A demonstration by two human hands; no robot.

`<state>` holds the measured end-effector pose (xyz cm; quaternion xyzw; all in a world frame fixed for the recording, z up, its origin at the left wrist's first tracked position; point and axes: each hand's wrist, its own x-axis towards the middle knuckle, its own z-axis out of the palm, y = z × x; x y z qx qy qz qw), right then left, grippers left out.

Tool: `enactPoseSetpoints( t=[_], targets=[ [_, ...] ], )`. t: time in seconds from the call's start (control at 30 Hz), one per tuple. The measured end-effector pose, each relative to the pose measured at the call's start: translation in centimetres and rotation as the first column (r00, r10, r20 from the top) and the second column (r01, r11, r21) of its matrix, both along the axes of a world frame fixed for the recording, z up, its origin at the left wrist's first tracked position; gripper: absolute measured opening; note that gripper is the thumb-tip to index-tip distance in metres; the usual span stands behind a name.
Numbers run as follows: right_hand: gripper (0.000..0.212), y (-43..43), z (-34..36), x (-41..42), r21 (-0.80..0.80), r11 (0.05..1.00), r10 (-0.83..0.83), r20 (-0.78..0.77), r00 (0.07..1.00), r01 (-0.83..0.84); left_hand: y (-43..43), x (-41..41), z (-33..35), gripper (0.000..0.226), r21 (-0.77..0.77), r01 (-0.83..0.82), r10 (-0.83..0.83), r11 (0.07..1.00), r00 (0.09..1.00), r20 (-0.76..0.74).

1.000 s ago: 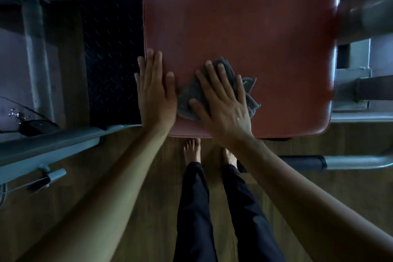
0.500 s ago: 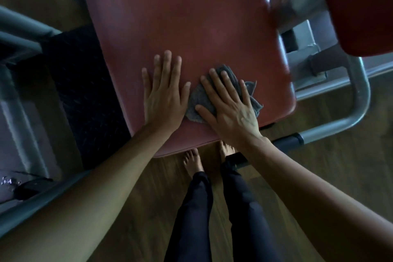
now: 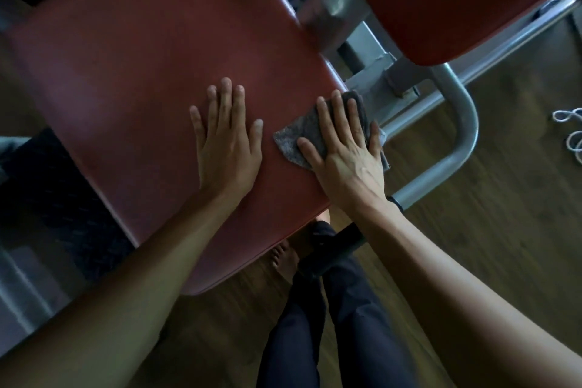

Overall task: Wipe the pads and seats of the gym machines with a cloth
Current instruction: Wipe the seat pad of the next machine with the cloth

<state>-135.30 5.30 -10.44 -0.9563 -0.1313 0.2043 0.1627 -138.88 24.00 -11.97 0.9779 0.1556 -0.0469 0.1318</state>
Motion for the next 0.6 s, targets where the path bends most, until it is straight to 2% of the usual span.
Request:
enactPoseSetpoints(
  t=[0.13,0.27,0.4,0.6],
  targets=[
    [0.071,-0.1,-0.1,1.2,0.016,0.99,-0.14,-0.015,0.99,0.141,-0.2,1.7,-0.1,0.061,0.006,0.039,-0.039,0.999,0.999,0.029],
    [0.081,0.6,-0.2,0.5,-0.011,0.961,-0.275,0.054,0.96,0.276,0.0,3.3,-0.2,0.062,0.018,0.067,-0.068,0.998,0.996,0.05],
    [0.083,1.0,-0.2,0.4,-0.003,0.95,-0.313,0.028,0.949,0.314,1.0,4.5,-0.6,0.061,0.038,0.079,-0.081,0.996,0.995,0.059],
    [0.083,2.1,-0.5,2.1,-0.051,0.927,-0.363,0.13,0.923,0.372,3.0,5.8,-0.8,0.062,0.041,0.051,-0.054,0.998,0.996,0.074]
  ],
)
